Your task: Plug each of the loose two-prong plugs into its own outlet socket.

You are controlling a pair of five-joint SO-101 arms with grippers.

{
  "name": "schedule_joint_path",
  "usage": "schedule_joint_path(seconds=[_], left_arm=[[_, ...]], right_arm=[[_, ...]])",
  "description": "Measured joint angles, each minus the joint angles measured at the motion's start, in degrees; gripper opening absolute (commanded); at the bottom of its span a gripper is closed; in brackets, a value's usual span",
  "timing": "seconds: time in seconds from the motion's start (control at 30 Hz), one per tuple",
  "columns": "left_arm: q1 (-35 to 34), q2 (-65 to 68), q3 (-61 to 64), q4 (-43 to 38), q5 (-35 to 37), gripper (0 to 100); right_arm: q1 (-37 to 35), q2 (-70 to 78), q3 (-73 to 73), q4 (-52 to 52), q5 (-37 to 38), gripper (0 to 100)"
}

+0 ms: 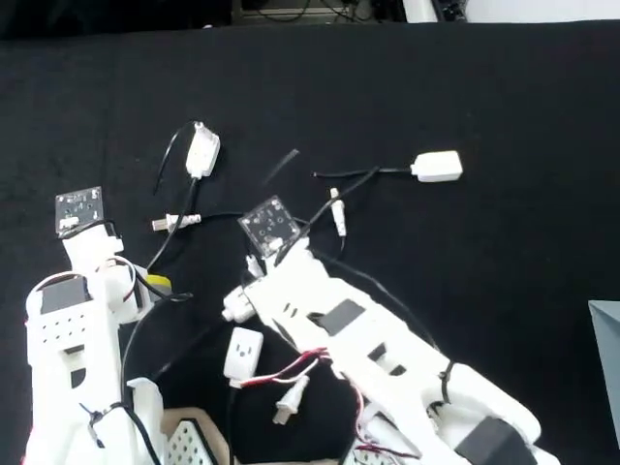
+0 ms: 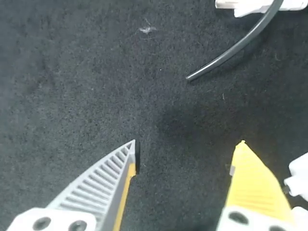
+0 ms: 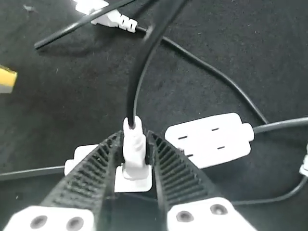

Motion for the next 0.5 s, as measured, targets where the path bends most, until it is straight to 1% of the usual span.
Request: schedule_joint_path(seconds=[0.5], left_arm=[[0.00,0.00,0.00,0.00,0.00,31]], right_arm=[[-0.44,-9.67,0.00,16.00,0.00,1.5]])
